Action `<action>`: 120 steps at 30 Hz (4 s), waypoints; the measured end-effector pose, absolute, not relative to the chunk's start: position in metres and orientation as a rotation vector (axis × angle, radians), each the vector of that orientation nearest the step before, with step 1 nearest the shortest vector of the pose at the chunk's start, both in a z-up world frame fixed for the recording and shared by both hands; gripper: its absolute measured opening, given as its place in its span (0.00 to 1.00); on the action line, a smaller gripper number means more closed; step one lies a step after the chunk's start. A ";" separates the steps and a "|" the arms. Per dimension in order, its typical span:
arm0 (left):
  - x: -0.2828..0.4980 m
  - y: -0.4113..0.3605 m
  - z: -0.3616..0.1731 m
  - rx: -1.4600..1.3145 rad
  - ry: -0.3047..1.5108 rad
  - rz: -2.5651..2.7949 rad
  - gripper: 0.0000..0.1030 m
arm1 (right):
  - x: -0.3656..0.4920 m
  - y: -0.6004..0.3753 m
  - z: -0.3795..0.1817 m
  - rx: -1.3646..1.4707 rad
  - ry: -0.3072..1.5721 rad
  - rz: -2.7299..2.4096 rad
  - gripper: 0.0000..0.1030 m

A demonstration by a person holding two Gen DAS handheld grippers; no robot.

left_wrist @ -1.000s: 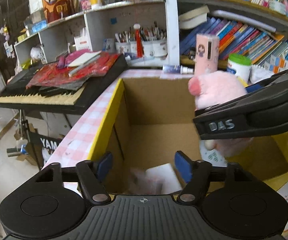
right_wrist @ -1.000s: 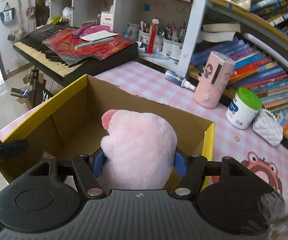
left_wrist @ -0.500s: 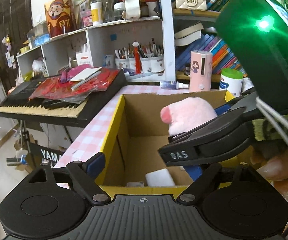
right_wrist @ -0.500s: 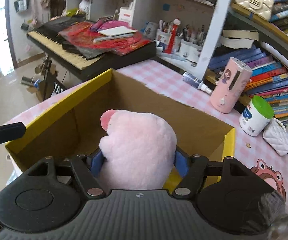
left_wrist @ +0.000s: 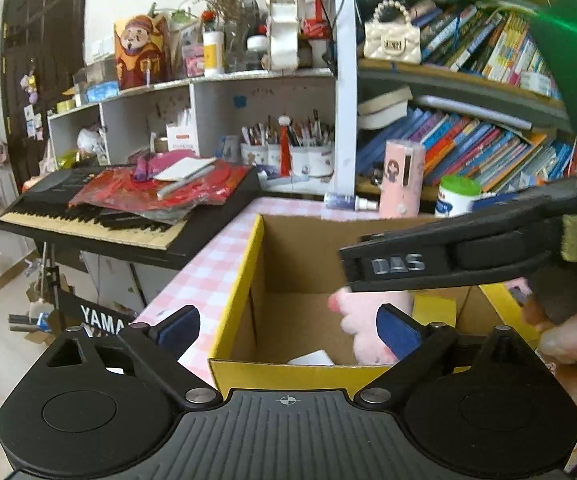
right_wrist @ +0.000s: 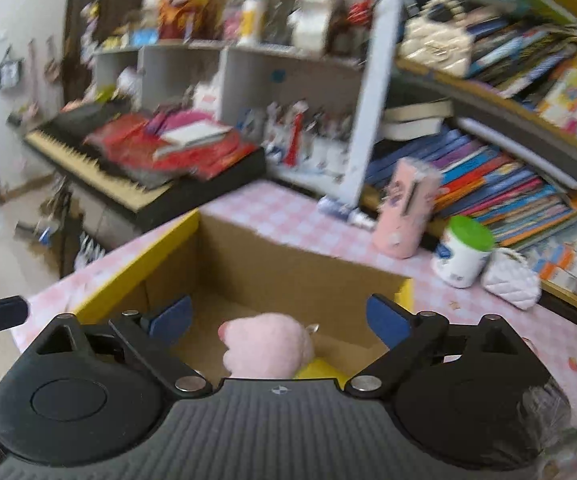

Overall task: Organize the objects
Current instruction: 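Drop the medicine box into the box with left tool while right tool releases the pig, then withdraw both open tools from the yellow box toward the remaining toys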

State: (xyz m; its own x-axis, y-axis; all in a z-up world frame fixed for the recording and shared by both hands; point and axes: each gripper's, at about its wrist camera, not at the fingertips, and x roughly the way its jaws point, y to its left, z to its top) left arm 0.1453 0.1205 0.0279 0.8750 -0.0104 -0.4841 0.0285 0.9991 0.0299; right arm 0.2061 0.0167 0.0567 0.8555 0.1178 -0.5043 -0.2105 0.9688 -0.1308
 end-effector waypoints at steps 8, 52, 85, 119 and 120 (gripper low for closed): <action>0.126 0.139 0.041 -0.023 0.493 0.114 0.95 | 0.161 0.009 0.059 -0.140 0.444 0.032 0.95; -0.001 0.124 -0.004 0.149 0.674 -0.090 0.96 | -0.030 -0.004 0.005 -0.124 0.608 -0.250 0.98; 0.024 0.008 -0.008 0.220 0.667 -0.362 0.96 | -0.035 -0.124 0.001 -0.046 0.677 -0.532 0.98; 0.101 -0.127 -0.022 0.162 0.728 -0.334 0.94 | 0.068 -0.277 0.000 0.013 0.650 -0.410 0.96; 0.103 -0.131 -0.023 0.159 0.728 -0.331 0.90 | 0.073 -0.282 0.001 0.016 0.645 -0.393 0.96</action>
